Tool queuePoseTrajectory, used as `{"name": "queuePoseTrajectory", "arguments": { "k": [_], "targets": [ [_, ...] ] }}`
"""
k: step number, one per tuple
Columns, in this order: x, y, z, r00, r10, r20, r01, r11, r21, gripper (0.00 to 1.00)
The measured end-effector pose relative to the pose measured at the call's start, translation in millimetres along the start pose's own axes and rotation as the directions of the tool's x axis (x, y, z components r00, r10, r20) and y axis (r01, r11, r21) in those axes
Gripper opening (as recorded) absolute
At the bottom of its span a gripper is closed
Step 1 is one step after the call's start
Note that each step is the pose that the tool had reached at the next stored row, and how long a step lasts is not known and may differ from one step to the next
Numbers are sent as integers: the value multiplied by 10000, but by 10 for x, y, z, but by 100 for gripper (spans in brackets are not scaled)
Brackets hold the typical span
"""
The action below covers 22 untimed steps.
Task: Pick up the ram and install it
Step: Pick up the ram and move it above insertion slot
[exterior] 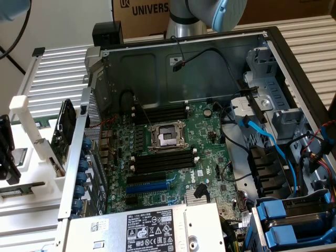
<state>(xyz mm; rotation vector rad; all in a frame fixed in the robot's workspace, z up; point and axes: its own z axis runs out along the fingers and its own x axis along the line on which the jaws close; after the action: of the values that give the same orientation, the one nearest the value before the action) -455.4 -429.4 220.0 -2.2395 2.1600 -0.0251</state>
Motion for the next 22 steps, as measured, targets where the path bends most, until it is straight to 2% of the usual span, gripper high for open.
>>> {"name": "queuePoseTrajectory", "arguments": {
  "k": [22],
  "targets": [
    [38, 29, 118, 10000, 0, -1, 0, 10000, 0, 18]
  ]
}}
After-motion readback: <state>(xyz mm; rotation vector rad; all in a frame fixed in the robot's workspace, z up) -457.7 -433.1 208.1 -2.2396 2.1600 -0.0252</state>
